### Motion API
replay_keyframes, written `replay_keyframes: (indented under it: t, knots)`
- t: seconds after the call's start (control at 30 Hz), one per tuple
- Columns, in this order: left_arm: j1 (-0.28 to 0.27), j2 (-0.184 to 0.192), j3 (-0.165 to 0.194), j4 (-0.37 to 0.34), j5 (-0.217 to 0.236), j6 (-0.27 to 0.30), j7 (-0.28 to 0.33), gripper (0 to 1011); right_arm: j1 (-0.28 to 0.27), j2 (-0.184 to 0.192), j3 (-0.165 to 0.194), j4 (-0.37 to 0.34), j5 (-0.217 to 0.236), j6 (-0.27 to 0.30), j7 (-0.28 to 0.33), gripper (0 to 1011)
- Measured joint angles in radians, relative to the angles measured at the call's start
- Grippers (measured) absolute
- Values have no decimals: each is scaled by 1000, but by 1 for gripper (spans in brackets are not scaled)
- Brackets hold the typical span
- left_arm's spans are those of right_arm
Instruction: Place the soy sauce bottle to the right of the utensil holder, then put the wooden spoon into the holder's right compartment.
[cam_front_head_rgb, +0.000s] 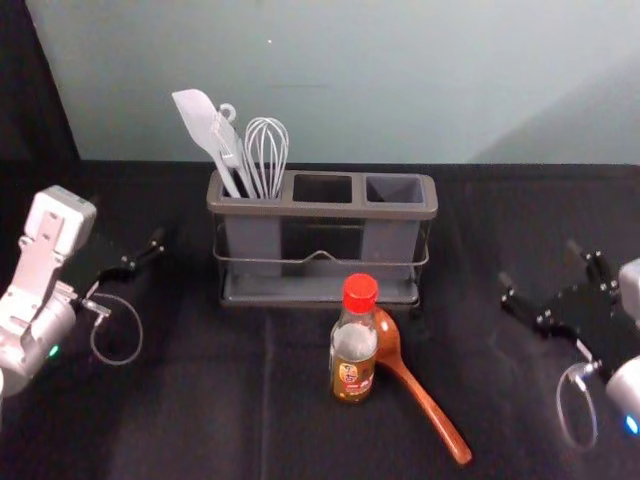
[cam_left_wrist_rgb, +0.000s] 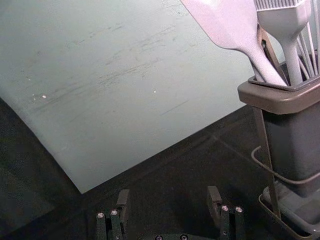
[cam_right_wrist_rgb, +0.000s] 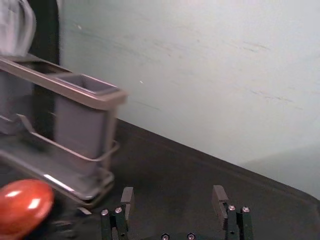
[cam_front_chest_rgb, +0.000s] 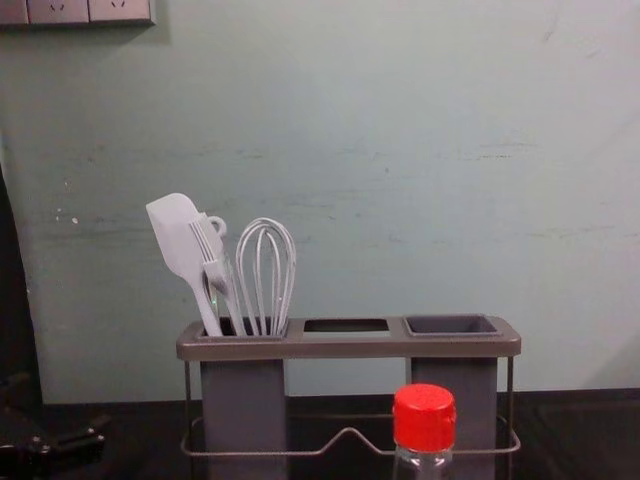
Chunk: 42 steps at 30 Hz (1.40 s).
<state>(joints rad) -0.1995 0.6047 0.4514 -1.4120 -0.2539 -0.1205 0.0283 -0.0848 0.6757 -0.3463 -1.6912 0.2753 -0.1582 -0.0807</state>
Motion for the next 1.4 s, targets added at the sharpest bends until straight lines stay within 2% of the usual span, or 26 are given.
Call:
replay_keyframes:
  t: [0.3, 0.53, 0.7, 0.83, 1.03, 1.2, 1.4]
  knots:
    - [0, 0, 0, 0, 0, 0, 0, 1000, -121, -9, 10, -124, 4, -50, 2, 1002]
    - [0, 0, 0, 0, 0, 0, 0, 1000, -171, -18, -8, -200, 0, -55, 35, 1002]
    - [0, 0, 0, 0, 0, 0, 0, 1000, -187, -32, -26, -235, -4, -37, 58, 1002]
    - [0, 0, 0, 0, 0, 0, 0, 1000, -181, -56, -48, -244, 6, -31, 91, 1002]
    - [0, 0, 0, 0, 0, 0, 0, 1000, -138, -107, -88, -230, 13, -11, 145, 1002]
    - [0, 0, 0, 0, 0, 0, 0, 1000, -87, -155, -117, -199, -16, 13, 165, 1002]
    - [0, 0, 0, 0, 0, 0, 0, 1000, -29, -203, -131, -158, -38, 50, 188, 1002]
